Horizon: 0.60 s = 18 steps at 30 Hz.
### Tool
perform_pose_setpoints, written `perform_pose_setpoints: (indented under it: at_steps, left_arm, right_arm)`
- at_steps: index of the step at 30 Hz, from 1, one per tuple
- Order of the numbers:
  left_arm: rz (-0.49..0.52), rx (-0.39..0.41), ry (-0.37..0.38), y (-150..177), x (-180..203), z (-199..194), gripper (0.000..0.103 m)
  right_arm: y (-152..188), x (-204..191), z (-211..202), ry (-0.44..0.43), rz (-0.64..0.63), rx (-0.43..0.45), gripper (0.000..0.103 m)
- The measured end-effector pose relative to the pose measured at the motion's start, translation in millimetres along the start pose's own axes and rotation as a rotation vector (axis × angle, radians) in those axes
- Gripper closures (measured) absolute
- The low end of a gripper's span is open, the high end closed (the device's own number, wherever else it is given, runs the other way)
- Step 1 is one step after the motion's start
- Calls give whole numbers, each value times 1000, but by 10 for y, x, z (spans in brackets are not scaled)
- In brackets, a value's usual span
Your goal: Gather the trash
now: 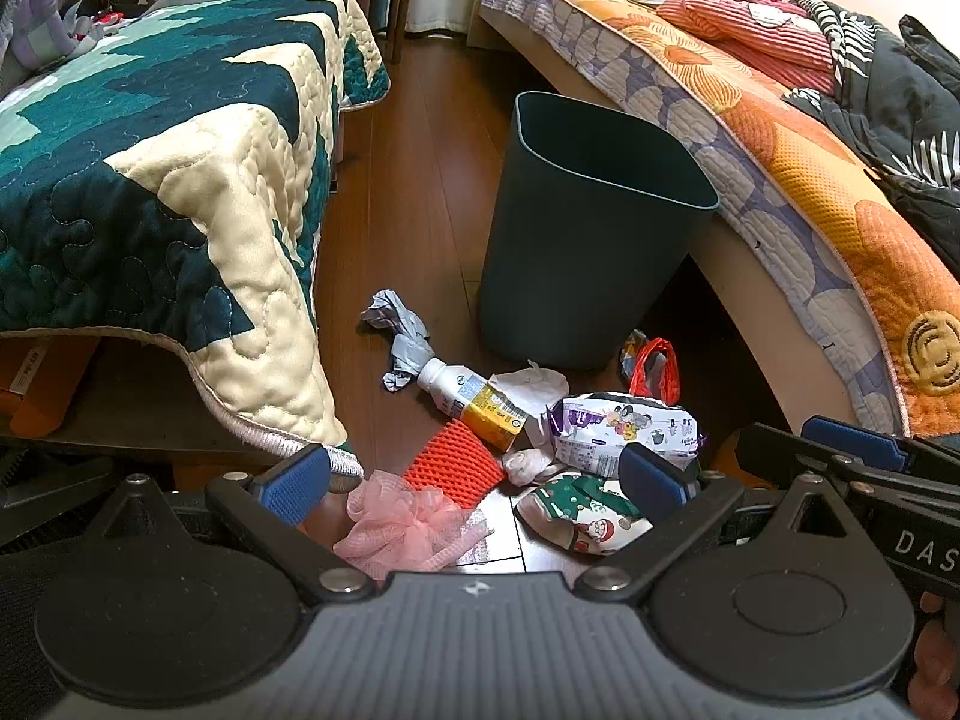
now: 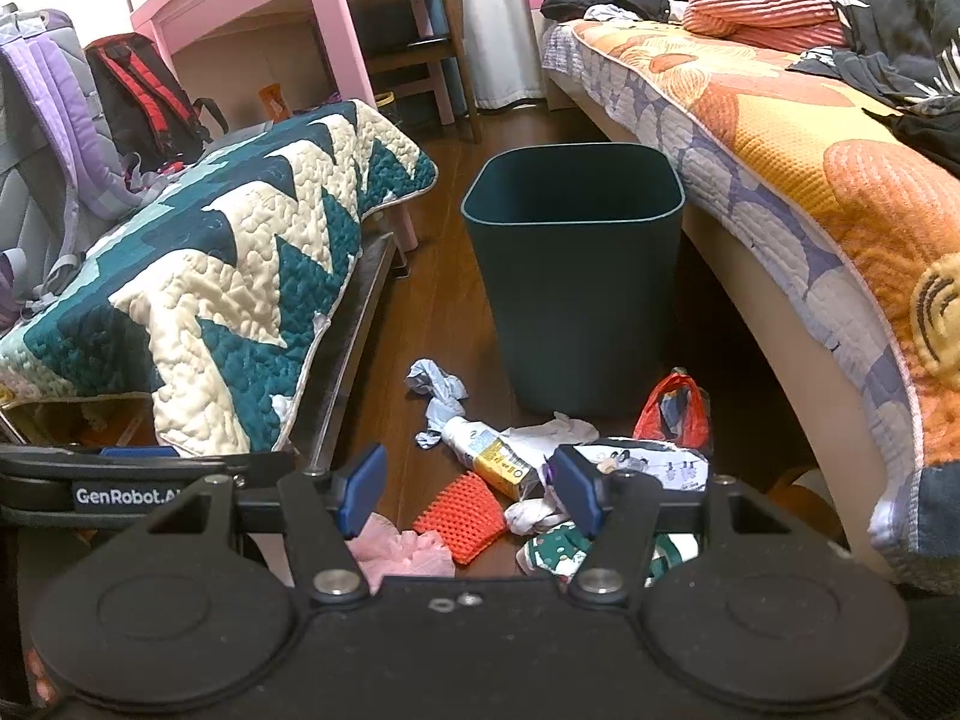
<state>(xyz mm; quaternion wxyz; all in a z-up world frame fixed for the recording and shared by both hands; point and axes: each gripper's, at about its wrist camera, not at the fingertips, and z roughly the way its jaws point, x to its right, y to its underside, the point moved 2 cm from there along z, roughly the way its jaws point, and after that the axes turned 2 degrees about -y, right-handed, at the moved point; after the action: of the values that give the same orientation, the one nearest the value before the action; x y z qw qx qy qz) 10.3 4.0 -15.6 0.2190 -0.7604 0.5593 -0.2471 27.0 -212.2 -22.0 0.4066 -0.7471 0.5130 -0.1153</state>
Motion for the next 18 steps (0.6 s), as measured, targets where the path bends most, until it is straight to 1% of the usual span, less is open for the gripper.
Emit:
perform_pose_setpoints:
  at_steps: [18]
  left_arm:
    - [0, 0, 1, 1, 3, 0, 0]
  right_arm:
    - [-12, 38, -4, 2, 16, 0, 42]
